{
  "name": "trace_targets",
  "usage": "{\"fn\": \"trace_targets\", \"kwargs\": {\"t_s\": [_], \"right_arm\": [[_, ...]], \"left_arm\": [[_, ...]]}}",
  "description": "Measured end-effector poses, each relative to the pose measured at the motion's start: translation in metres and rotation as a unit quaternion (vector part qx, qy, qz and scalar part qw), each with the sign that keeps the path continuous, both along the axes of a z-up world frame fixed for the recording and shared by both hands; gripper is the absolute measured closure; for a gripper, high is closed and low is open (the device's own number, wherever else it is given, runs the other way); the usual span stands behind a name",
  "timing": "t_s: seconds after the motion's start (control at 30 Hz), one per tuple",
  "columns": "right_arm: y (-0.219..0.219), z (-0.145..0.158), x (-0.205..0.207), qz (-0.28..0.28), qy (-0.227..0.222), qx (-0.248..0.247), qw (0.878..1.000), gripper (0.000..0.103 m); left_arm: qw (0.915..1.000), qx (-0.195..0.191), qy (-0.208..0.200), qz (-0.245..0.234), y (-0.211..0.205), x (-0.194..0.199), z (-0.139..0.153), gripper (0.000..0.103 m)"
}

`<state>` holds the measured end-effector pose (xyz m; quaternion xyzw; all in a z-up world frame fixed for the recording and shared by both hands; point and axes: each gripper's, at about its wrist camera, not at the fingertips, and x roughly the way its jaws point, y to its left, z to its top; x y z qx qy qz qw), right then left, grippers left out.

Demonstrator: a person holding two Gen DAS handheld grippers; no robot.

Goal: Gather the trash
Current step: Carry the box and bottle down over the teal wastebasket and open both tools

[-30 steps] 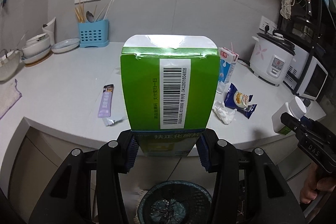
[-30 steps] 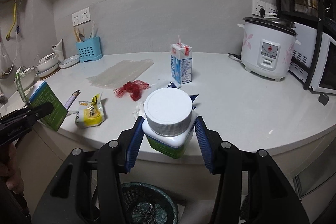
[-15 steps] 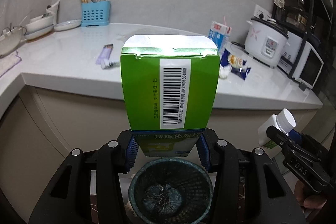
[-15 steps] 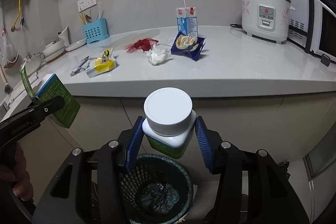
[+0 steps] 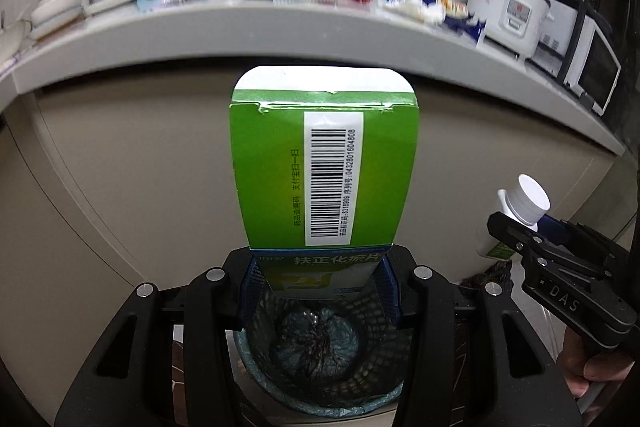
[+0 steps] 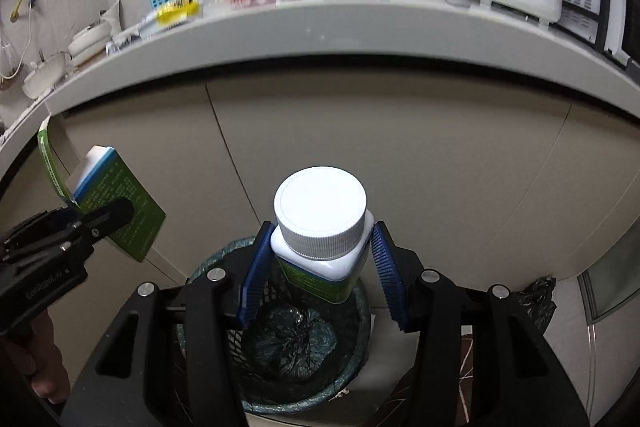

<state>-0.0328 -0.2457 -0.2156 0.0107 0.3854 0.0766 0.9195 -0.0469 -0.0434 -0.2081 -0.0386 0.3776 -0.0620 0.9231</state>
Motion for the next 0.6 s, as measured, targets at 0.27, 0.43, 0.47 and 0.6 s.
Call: {"fn": "trace_targets", "kwargs": {"t_s": [0.27, 0.43, 0.47, 0.6], "right_arm": [[0.020, -0.048, 0.019, 0.013, 0.042, -0.007, 0.999, 0.056], [0.032, -0.078, 0.031, 0.024, 0.071, -0.023, 0.997, 0.055], [0.034, -0.084, 0.033, 0.025, 0.079, -0.024, 0.996, 0.055], [0.042, -0.106, 0.041, 0.030, 0.111, -0.027, 0.993, 0.055]], "left_arm": [[0.9994, 0.005, 0.034, -0.005, 0.001, 0.007, -0.058, 0.056], [0.9971, -0.006, 0.075, 0.007, 0.013, 0.014, -0.100, 0.056], [0.9967, -0.006, 0.080, 0.008, 0.013, 0.015, -0.106, 0.056], [0.9950, -0.008, 0.099, 0.007, 0.014, 0.018, -0.123, 0.056]]}}
